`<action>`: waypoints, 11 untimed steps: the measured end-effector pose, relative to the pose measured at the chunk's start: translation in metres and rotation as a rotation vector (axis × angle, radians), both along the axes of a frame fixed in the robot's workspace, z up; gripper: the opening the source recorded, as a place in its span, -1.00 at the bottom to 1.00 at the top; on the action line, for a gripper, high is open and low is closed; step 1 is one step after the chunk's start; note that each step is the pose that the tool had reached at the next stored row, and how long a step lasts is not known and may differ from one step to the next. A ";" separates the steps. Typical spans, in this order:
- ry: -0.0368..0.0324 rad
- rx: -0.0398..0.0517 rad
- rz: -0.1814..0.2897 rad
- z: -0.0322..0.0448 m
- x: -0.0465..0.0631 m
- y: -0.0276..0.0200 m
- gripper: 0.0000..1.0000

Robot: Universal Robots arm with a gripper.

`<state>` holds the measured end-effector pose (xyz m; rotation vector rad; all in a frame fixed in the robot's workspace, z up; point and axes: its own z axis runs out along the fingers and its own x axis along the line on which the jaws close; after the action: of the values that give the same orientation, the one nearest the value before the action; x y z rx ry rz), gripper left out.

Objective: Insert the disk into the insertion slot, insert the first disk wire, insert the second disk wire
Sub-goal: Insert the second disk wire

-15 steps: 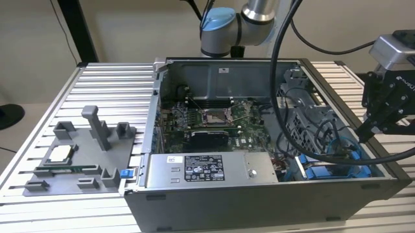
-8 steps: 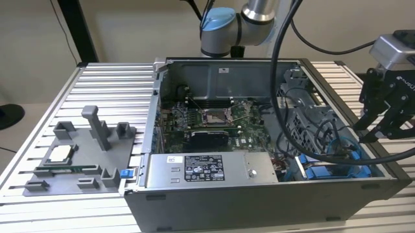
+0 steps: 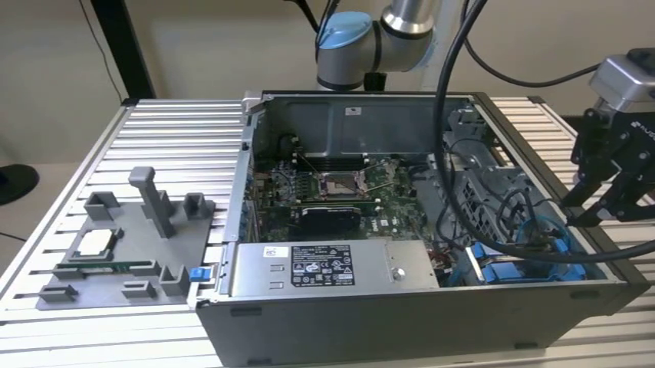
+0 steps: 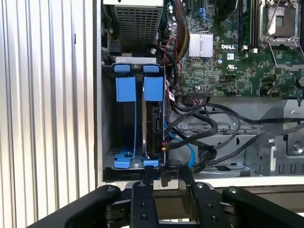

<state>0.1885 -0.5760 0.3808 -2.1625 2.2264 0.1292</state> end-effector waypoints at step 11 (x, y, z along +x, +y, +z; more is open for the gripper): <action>0.0007 0.0002 0.000 -0.0002 0.006 -0.0014 1.00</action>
<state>0.1943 -0.5774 0.3806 -2.1628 2.2267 0.1302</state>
